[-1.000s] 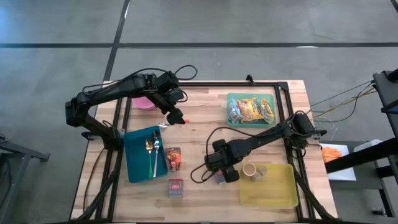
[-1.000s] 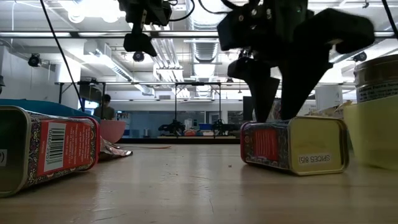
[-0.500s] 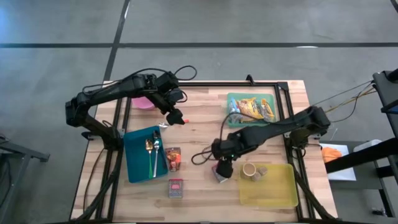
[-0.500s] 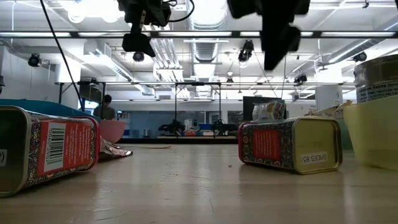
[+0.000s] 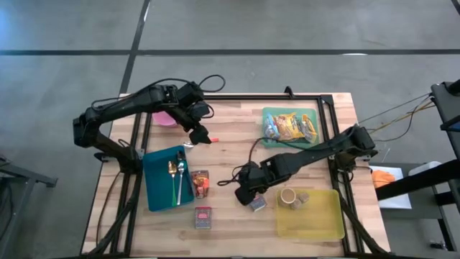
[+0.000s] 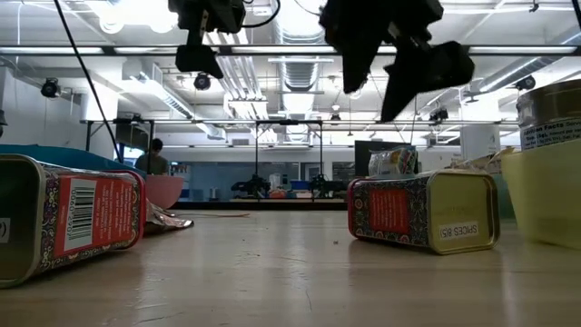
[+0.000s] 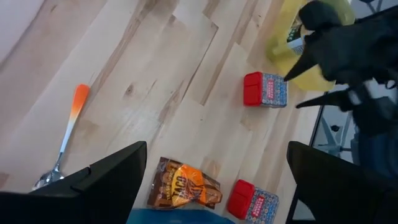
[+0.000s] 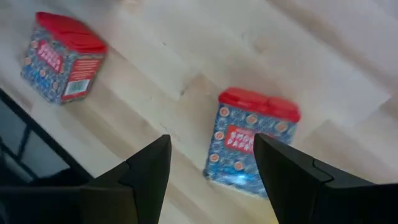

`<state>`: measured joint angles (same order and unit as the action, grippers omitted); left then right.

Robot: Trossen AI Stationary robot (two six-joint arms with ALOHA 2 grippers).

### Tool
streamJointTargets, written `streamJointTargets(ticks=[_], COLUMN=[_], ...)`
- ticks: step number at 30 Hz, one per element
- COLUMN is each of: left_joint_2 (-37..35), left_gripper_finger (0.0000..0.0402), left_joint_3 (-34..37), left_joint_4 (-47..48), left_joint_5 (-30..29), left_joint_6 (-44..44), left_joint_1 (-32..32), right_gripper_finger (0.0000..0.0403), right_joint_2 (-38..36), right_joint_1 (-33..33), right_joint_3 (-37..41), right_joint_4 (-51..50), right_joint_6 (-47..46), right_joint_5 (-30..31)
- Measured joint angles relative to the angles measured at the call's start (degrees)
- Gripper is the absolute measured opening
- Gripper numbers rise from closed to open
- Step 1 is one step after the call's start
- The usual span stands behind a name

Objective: Pick & Place Food Item
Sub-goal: Put the right red spice can into the yellow bin

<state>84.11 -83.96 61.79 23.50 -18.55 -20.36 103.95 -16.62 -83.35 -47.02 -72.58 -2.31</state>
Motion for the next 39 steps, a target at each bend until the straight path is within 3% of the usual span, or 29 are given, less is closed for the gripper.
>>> streamJointTargets(ticks=[7,13,23,31,35,39], left_joint_2=[-1.5,-2.8,-4.4,-4.3,-4.3,-4.3], left_gripper_finger=[0.0393,0.0392,0.0392,0.0392,0.0392,0.0392], left_joint_3=[0.0,0.0,0.0,0.0,0.0,0.0], left_joint_4=[1.2,4.2,5.1,4.9,4.9,4.9], left_joint_5=[0.0,0.0,0.0,-0.2,-0.2,-0.2], left_joint_6=[2.6,5.8,8.8,9.8,9.6,9.6], left_joint_1=[-0.1,-0.2,-0.2,-0.2,-0.2,-0.2], right_gripper_finger=[0.0224,0.0224,0.0224,0.0224,0.0224,0.0224], right_joint_2=[7.2,11.6,13.0,12.9,12.8,12.8], right_joint_1=[0.0,0.0,0.1,0.0,0.1,0.0], right_joint_3=[0.0,-1.2,-6.1,-10.4,-14.0,-17.2], right_joint_4=[2.2,6.0,4.7,4.6,1.5,-3.9], right_joint_6=[-10.1,-12.8,-12.7,-9.7,-5.6,-5.6], right_joint_5=[-7.1,-13.3,-8.7,-9.5,-10.8,-7.7])
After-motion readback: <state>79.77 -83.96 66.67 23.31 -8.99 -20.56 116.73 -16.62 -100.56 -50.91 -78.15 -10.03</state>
